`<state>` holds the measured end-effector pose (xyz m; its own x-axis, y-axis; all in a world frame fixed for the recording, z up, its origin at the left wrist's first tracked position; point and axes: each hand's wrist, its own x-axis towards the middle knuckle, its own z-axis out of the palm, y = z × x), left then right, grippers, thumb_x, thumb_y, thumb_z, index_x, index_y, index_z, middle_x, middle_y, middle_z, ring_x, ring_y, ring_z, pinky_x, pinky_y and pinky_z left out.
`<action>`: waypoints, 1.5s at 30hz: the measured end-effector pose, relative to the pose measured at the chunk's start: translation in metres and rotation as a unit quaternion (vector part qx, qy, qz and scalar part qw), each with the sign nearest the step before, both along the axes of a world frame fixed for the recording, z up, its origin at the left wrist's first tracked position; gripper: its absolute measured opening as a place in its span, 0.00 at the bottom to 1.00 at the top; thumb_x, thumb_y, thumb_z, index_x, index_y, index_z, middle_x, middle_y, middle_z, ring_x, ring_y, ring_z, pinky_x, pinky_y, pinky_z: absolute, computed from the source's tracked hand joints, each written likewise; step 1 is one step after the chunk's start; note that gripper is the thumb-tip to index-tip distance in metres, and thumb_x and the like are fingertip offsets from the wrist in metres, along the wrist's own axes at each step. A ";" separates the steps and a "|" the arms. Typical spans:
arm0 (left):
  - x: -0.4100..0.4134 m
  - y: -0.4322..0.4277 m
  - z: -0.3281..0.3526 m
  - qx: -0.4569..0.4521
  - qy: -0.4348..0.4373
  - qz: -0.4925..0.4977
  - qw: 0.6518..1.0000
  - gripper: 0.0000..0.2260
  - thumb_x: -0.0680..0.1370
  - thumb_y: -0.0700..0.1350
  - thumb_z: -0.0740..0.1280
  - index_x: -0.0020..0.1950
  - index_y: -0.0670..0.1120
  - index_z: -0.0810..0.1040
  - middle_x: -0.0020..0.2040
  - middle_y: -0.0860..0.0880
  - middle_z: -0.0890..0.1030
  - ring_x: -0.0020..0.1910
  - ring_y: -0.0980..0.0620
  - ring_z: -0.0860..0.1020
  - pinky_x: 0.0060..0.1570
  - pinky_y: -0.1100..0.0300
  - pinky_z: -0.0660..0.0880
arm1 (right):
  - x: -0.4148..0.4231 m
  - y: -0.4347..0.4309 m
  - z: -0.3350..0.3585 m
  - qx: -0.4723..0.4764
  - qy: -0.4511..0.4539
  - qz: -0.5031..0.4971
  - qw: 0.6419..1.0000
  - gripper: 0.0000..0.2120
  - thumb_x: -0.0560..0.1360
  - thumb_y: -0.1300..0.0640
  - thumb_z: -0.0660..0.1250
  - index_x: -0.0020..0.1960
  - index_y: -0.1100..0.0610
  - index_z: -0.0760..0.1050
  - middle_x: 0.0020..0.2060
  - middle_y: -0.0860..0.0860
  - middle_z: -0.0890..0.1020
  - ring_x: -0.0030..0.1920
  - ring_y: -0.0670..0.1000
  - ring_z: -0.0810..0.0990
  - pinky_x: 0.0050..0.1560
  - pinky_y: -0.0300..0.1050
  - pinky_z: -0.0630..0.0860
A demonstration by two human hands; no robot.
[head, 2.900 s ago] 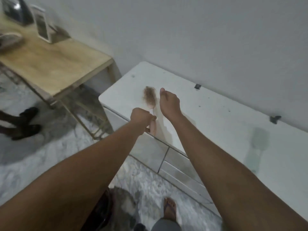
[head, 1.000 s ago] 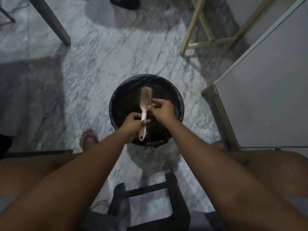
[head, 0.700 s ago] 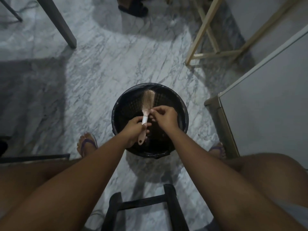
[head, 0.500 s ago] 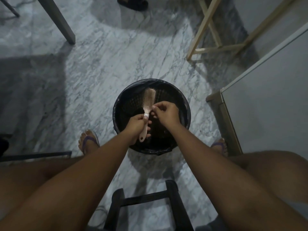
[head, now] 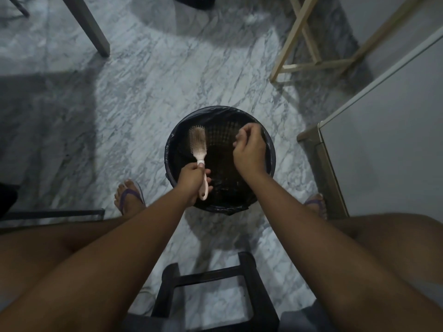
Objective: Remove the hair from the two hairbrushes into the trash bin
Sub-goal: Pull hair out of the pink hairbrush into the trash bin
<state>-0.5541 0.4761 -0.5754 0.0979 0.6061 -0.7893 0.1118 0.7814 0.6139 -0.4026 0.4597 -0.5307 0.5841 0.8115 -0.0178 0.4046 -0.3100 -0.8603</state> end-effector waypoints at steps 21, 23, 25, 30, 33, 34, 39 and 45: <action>-0.009 -0.001 -0.001 0.002 -0.038 -0.016 0.999 0.12 0.85 0.44 0.59 0.65 0.40 0.74 0.49 0.45 0.78 0.39 0.50 0.76 0.33 0.54 0.76 | -0.008 0.027 0.000 0.056 0.060 0.014 0.997 0.04 0.77 0.59 0.68 0.48 0.58 0.82 0.38 0.50 0.84 0.36 0.50 0.83 0.40 0.49 0.83; -0.007 -0.001 -0.001 -0.008 -0.042 -0.002 0.999 0.12 0.85 0.43 0.59 0.65 0.41 0.74 0.50 0.45 0.78 0.39 0.50 0.76 0.34 0.54 0.76 | -0.005 0.029 0.003 0.113 0.039 -0.015 0.993 0.05 0.78 0.58 0.66 0.48 0.58 0.79 0.39 0.51 0.82 0.39 0.52 0.82 0.41 0.56 0.82; -0.007 -0.001 -0.001 -0.021 -0.050 0.016 0.998 0.12 0.84 0.42 0.58 0.66 0.42 0.74 0.51 0.45 0.78 0.39 0.50 0.75 0.34 0.54 0.76 | -0.003 0.029 0.008 0.159 -0.001 -0.067 0.985 0.05 0.79 0.58 0.65 0.48 0.60 0.77 0.41 0.52 0.81 0.41 0.53 0.81 0.42 0.56 0.80; -0.010 0.002 0.001 -0.017 -0.051 0.037 0.998 0.13 0.85 0.42 0.58 0.68 0.43 0.73 0.51 0.46 0.78 0.40 0.51 0.76 0.37 0.52 0.77 | 0.003 0.009 0.001 0.122 -0.024 -0.106 0.987 0.05 0.80 0.63 0.60 0.51 0.65 0.73 0.40 0.55 0.80 0.39 0.53 0.79 0.41 0.45 0.76; -0.010 0.004 0.003 0.003 -0.049 0.032 0.998 0.13 0.85 0.43 0.59 0.68 0.43 0.73 0.51 0.47 0.79 0.40 0.51 0.76 0.36 0.53 0.77 | 0.012 -0.005 -0.016 -0.123 0.014 -0.015 0.992 0.08 0.77 0.66 0.61 0.55 0.64 0.75 0.48 0.57 0.82 0.48 0.54 0.80 0.53 0.45 0.77; -0.010 0.003 0.004 0.009 -0.050 0.027 0.998 0.13 0.85 0.44 0.59 0.68 0.43 0.74 0.50 0.47 0.79 0.40 0.51 0.76 0.35 0.53 0.77 | 0.015 -0.007 -0.020 -0.234 0.018 0.033 0.972 0.13 0.76 0.65 0.63 0.60 0.63 0.75 0.55 0.59 0.81 0.55 0.57 0.80 0.59 0.44 0.75; -0.007 -0.001 0.009 0.025 -0.069 -0.006 0.997 0.10 0.85 0.43 0.59 0.65 0.44 0.74 0.50 0.46 0.78 0.37 0.51 0.75 0.33 0.54 0.76 | 0.005 -0.004 -0.018 -0.217 0.064 0.087 0.970 0.33 0.74 0.61 0.64 0.78 0.56 0.60 0.72 0.58 0.70 0.68 0.57 0.74 0.68 0.48 0.72; -0.006 -0.003 0.014 0.026 -0.091 -0.047 0.994 0.10 0.85 0.44 0.60 0.65 0.46 0.75 0.50 0.46 0.79 0.39 0.51 0.76 0.37 0.52 0.77 | -0.003 0.022 -0.006 -0.075 0.085 0.117 0.987 0.22 0.74 0.57 0.73 0.68 0.52 0.76 0.60 0.49 0.82 0.55 0.42 0.80 0.62 0.39 0.77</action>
